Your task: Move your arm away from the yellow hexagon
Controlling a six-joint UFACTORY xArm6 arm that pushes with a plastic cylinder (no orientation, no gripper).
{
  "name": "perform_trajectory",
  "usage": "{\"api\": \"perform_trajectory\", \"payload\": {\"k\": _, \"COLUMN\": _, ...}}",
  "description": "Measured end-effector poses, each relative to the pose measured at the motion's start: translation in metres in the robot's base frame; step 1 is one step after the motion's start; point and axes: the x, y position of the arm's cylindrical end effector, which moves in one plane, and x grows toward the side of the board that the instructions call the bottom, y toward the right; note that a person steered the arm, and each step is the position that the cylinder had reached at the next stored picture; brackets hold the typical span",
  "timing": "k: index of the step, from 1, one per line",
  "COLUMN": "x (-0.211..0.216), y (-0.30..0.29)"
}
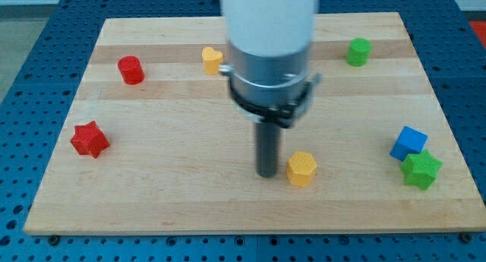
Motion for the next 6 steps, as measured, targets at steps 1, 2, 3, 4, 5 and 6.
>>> {"api": "perform_trajectory", "payload": {"k": 1, "x": 0.003, "y": 0.067}}
{"api": "perform_trajectory", "payload": {"k": 2, "x": 0.003, "y": 0.103}}
{"api": "perform_trajectory", "payload": {"k": 3, "x": 0.008, "y": 0.102}}
{"api": "perform_trajectory", "payload": {"k": 4, "x": 0.033, "y": 0.042}}
{"api": "perform_trajectory", "payload": {"k": 5, "x": 0.041, "y": -0.067}}
{"api": "perform_trajectory", "payload": {"k": 6, "x": 0.041, "y": -0.196}}
